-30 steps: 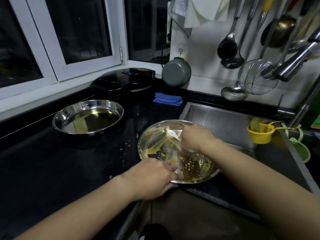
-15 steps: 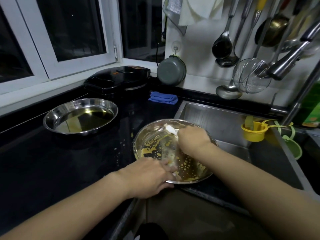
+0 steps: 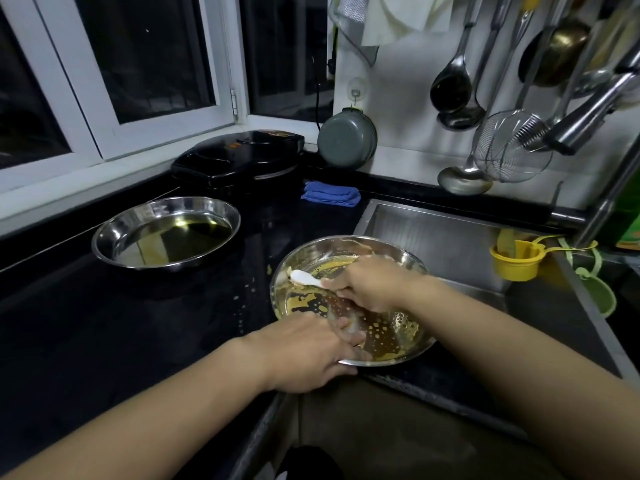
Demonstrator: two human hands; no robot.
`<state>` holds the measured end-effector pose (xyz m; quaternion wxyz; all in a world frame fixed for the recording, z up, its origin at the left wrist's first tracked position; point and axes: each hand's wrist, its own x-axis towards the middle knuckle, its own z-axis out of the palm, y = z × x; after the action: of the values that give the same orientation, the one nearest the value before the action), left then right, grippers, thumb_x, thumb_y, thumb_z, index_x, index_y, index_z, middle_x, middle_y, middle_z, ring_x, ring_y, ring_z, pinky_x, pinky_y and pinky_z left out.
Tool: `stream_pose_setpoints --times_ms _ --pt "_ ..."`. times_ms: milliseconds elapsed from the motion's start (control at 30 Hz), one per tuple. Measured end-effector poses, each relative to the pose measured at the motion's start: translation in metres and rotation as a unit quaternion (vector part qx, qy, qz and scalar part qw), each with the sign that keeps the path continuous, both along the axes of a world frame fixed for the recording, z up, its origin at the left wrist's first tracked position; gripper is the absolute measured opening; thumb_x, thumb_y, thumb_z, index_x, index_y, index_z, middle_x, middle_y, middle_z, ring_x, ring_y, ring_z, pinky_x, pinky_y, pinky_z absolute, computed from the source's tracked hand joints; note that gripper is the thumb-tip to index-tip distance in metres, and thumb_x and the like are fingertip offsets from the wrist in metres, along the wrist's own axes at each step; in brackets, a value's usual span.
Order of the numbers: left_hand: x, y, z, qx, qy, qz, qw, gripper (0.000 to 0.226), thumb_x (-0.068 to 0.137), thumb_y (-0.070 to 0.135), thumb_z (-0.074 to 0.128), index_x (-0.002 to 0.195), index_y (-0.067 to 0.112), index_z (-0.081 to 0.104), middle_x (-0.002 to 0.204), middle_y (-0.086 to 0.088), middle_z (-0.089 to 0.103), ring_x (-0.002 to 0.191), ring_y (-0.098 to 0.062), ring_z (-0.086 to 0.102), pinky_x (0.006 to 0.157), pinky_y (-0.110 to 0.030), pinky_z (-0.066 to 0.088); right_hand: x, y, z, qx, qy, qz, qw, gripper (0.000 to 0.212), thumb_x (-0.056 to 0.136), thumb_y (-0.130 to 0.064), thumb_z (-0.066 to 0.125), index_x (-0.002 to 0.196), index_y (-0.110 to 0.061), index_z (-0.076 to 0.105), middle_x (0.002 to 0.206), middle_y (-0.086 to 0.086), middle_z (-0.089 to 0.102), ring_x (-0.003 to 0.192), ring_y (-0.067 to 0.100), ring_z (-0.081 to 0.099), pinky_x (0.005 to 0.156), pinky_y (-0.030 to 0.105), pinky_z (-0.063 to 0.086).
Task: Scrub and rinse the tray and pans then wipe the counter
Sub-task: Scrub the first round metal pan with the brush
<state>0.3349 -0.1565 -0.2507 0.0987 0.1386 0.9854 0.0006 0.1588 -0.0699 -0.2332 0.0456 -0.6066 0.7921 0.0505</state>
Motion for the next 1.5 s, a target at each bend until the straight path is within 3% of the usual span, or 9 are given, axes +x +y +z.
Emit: stream_pose_setpoints --times_ms 200,367,500,733,900,1033,1167,1333,1500 --pt "-0.001 -0.001 -0.002 0.015 0.005 -0.014 1.000 0.044 0.109 0.046 0.035 0.151 0.038 0.046 0.165 0.015 0.029 0.155 -0.018 0.022 0.118 -0.044 0.036 0.010 0.012 0.006 0.001 0.037 0.067 0.997 0.029 0.105 -0.031 0.048 0.127 -0.036 0.066 0.096 -0.005 0.065 0.084 0.018 0.058 0.067 0.033 0.040" --pt "-0.002 -0.001 -0.002 0.016 0.005 0.002 1.000 0.045 0.108 0.051 0.035 0.147 0.037 0.052 0.164 0.015 0.029 0.154 -0.018 0.024 0.112 -0.045 0.043 -0.003 0.008 0.024 0.008 0.164 -0.061 0.985 0.022 0.102 -0.024 0.048 0.117 -0.024 0.064 0.079 -0.005 0.047 0.083 0.025 0.062 0.066 0.035 0.044" --pt "0.000 0.003 0.008 0.017 -0.028 0.025 0.999 0.052 0.106 0.059 0.031 0.149 0.039 0.050 0.165 0.018 0.023 0.155 -0.013 0.019 0.118 -0.041 0.035 -0.028 0.042 0.043 0.035 0.224 -0.154 0.962 0.016 0.099 -0.021 0.051 0.104 -0.019 0.066 0.089 -0.002 0.061 0.083 0.024 0.064 0.069 0.036 0.051" --pt "0.014 -0.056 0.039 -0.107 -0.089 0.102 0.985 0.048 0.085 0.048 0.035 0.126 0.041 0.059 0.147 0.022 0.052 0.129 -0.011 0.054 0.106 -0.039 0.047 -0.022 0.105 0.085 0.166 0.119 -0.165 0.965 0.031 0.099 -0.029 0.054 0.125 -0.035 0.069 0.120 -0.001 0.068 0.107 0.025 0.065 0.082 0.031 0.050" --pt "0.013 -0.049 0.055 -0.153 -0.128 0.171 0.965 0.073 0.094 0.038 0.042 0.162 0.037 0.016 0.170 0.013 0.005 0.158 -0.015 -0.007 0.128 -0.047 -0.004 -0.001 0.109 0.091 0.149 0.092 -0.110 0.978 0.032 0.099 -0.027 0.054 0.125 -0.039 0.069 0.126 -0.006 0.068 0.113 0.022 0.062 0.082 0.024 0.045" --pt "0.010 0.017 0.039 0.001 -0.169 0.147 0.975 0.074 0.099 0.051 0.051 0.162 0.039 0.014 0.172 0.009 0.003 0.158 -0.015 0.002 0.128 -0.038 0.011 -0.009 0.093 0.089 0.152 0.207 -0.105 0.961 0.026 0.098 -0.021 0.052 0.117 -0.025 0.068 0.116 0.003 0.067 0.101 0.029 0.065 0.076 0.034 0.052" --pt "0.002 0.041 0.015 -0.052 -0.041 0.116 0.991 0.053 0.109 0.030 0.040 0.159 0.037 0.026 0.167 -0.005 0.023 0.151 -0.033 0.027 0.115 -0.051 0.040 -0.020 0.072 0.089 0.104 0.339 -0.079 0.932 0.021 0.095 -0.007 0.051 0.101 -0.020 0.066 0.108 0.002 0.067 0.096 0.028 0.067 0.068 0.032 0.049" --pt "-0.010 0.047 0.026 -0.151 -0.030 0.103 0.983 0.050 0.100 0.004 0.042 0.146 0.020 0.050 0.143 -0.011 0.050 0.116 -0.039 0.060 0.088 -0.046 0.053 -0.026 0.063 0.091 0.128 0.409 -0.002 0.903 0.031 0.098 -0.005 0.047 0.072 -0.021 0.047 0.100 -0.001 0.068 0.089 0.024 0.066 0.064 0.028 0.045" --pt "-0.014 0.047 0.032 -0.279 0.034 0.109 0.953 0.040 0.103 0.001 0.044 0.138 0.012 0.057 0.129 -0.010 0.060 0.112 -0.033 0.062 0.076 -0.044 0.050 -0.020 0.080 0.095 0.176 0.383 0.020 0.907 0.021 0.102 -0.014 0.042 0.109 -0.019 0.061 0.109 0.001 0.067 0.097 0.028 0.067 0.068 0.032 0.047"
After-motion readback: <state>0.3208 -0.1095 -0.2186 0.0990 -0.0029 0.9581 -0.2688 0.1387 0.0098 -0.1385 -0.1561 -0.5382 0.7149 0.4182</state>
